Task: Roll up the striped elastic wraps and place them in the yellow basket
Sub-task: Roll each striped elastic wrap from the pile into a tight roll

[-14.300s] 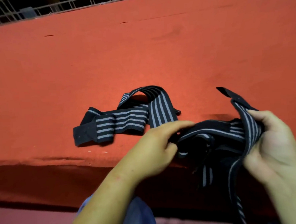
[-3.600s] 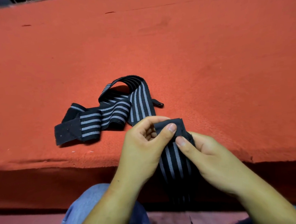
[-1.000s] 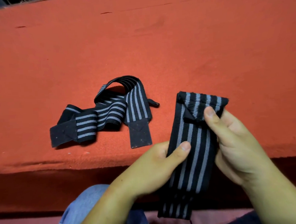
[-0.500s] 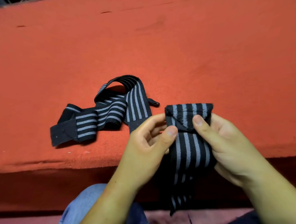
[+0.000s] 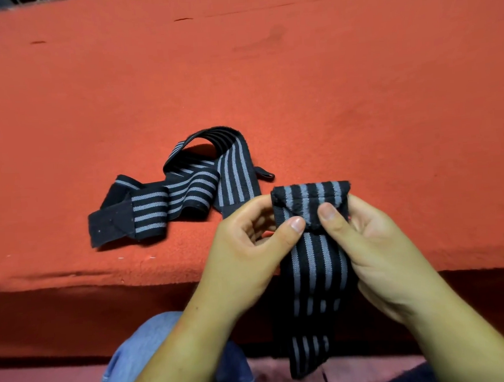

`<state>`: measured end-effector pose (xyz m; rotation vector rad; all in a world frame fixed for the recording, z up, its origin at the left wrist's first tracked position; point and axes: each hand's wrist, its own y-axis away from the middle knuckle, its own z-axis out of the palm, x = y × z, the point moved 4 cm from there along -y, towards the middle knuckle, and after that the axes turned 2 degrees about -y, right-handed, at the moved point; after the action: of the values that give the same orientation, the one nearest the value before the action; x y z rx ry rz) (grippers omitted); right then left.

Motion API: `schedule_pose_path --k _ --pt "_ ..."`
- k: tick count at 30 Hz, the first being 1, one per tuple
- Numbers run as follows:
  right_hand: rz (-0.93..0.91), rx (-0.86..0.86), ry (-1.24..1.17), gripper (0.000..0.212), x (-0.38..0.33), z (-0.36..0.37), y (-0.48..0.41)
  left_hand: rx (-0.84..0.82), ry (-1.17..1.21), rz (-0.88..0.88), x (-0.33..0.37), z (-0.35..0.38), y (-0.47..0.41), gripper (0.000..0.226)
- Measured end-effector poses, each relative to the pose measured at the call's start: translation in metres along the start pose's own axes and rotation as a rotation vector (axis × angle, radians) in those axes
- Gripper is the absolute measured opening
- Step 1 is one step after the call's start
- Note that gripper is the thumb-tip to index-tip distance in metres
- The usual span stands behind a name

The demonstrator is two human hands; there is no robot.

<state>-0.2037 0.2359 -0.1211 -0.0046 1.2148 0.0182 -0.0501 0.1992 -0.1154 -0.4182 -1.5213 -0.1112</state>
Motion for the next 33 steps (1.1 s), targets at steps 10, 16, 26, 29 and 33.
schedule_pose_path --k 10,16,26,29,33 --pt "0.160 0.035 -0.040 0.041 0.008 0.000 0.001 0.079 -0.061 0.038 0.003 -0.001 0.002 0.018" --pt "0.325 0.000 -0.002 0.048 0.011 0.002 0.005 0.131 -0.077 0.063 0.004 -0.004 0.000 0.019" --pt "0.418 -0.025 0.004 0.048 0.013 0.002 0.006 0.206 -0.065 0.119 0.005 -0.010 -0.003 0.023" --pt "0.400 -0.014 -0.057 0.047 0.011 0.001 0.007 0.178 -0.067 0.126 0.005 -0.009 -0.004 0.024" --pt "0.383 0.020 -0.113 0.049 0.009 -0.001 0.006 0.142 -0.050 0.107 0.004 -0.009 -0.005 0.027"
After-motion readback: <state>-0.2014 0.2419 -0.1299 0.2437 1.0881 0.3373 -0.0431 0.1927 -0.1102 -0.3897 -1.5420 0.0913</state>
